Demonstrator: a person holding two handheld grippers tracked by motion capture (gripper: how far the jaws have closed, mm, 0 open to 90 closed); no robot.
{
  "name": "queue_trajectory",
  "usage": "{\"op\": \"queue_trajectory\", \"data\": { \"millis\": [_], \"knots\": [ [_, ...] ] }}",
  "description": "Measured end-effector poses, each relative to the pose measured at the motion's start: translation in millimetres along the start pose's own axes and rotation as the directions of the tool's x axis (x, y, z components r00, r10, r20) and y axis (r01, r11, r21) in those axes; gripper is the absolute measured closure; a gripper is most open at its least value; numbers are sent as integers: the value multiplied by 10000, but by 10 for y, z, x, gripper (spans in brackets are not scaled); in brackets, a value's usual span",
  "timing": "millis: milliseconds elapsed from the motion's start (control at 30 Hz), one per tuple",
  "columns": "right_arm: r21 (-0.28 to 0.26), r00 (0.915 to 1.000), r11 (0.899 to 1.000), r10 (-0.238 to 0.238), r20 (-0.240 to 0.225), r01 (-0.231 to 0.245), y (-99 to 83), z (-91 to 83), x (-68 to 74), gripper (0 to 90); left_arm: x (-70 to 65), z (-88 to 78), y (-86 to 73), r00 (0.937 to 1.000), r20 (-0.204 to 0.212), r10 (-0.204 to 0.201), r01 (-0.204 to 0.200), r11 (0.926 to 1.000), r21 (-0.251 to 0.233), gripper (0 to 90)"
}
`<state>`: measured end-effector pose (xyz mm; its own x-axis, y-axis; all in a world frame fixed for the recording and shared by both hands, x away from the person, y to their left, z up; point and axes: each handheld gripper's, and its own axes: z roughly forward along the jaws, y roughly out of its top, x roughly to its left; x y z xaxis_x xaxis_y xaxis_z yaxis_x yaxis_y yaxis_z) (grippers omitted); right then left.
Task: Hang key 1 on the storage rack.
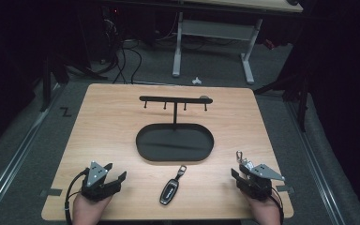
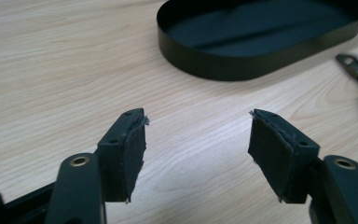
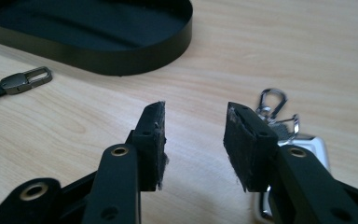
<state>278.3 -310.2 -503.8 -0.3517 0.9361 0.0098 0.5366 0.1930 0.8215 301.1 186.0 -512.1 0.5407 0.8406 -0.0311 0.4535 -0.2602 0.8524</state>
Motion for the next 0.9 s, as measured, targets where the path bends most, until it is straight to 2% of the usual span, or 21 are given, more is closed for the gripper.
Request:
{"op": "queue_trajectory", "data": {
  "millis": [33, 100, 267, 500, 533, 567, 600, 667, 733, 767, 833, 867, 900],
  "knots": [
    [0, 10000, 10000, 0, 0, 0, 0, 0, 0, 577, -11, 10, -6, 10000, 34, 34, -34, 10000, 19, 377],
    [155, 10000, 9999, 75, -34, -74, -23, 30, 6, 575, -46, 39, -16, 9992, -13, 402, -401, 9989, 256, 402],
    [158, 9999, 9998, -108, -126, 110, -39, 53, 2, 552, -37, 56, -5, 9999, 102, 124, -125, 9999, 120, 412],
    [308, 9991, 9995, -53, -428, 66, -13, 60, 103, 553, -62, 93, -31, 9995, 98, 301, -304, 9990, 329, 402],
    [387, 9972, 9991, -156, -725, 185, 0, 92, 161, 561, -61, 95, -30, 9994, 86, 326, -329, 9989, 339, 401],
    [387, 9972, 9991, -156, -725, 185, 0, 92, 161, 561, -61, 95, -30, 9994, 86, 326, -329, 9989, 339, 399],
    [476, 9948, 9984, -254, -990, 303, 10, 130, 227, 557, -60, 97, -31, 9995, 56, 310, -311, 9990, 316, 396],
    [500, 9937, 9981, -304, -1076, 359, 13, 142, 258, 552, -59, 97, -35, 9994, -15, 338, -338, 9989, 337, 392],
    [433, 9885, 9971, -557, -1408, 623, 28, 175, 358, 535, -59, 99, -42, 9993, -51, 368, -366, 9988, 321, 383],
    [329, 9829, 9960, -764, -1678, 831, 43, 198, 456, 538, -60, 100, -44, 9992, -64, 387, -385, 9987, 323, 379],
    [258, 9802, 9956, -837, -1793, 898, 48, 205, 491, 543, -61, 98, -46, 9991, -70, 421, -418, 9986, 332, 378],
    [82, 9742, 9945, -1009, -2019, 1047, 68, 226, 597, 565, -63, 93, -48, 9990, -69, 445, -443, 9985, 331, 378],
    [82, 9742, 9945, -1009, -2019, 1047, 68, 226, 597, 565, -65, 89, -52, 9989, -80, 459, -457, 9985, 313, 378]
  ]
}}
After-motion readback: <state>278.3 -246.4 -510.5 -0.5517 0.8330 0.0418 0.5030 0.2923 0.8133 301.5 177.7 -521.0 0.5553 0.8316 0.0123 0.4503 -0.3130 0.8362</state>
